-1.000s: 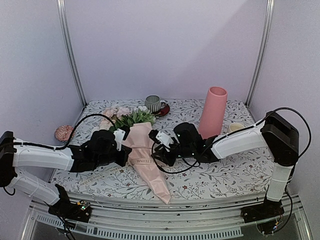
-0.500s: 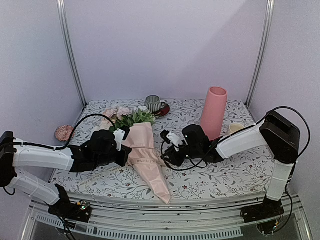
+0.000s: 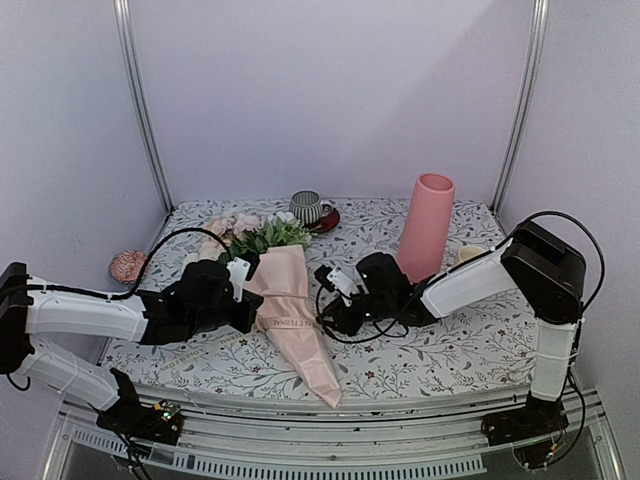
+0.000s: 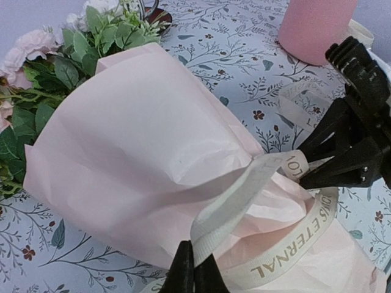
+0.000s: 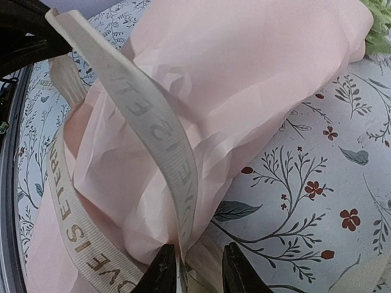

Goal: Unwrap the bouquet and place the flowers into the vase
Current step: Untie the half-tied ribbon from the folded wrapping paper.

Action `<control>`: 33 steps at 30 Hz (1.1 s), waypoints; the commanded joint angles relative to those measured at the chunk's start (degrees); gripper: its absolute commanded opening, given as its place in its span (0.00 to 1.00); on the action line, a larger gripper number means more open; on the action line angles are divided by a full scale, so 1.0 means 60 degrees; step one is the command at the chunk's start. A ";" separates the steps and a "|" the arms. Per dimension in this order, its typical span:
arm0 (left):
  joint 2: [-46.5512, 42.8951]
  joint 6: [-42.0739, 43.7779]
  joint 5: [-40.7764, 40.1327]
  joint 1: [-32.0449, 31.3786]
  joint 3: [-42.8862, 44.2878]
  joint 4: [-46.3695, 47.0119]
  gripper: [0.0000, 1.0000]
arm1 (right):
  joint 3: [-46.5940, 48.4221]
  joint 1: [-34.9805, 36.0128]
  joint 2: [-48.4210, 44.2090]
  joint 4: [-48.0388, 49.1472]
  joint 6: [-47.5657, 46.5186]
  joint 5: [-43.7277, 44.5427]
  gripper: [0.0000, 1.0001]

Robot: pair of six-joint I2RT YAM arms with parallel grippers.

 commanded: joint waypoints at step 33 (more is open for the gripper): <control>-0.2673 0.0107 0.2911 -0.0095 -0.0446 0.1247 0.55 | 0.1824 0.0030 -0.1718 -0.0630 -0.0661 -0.0515 0.03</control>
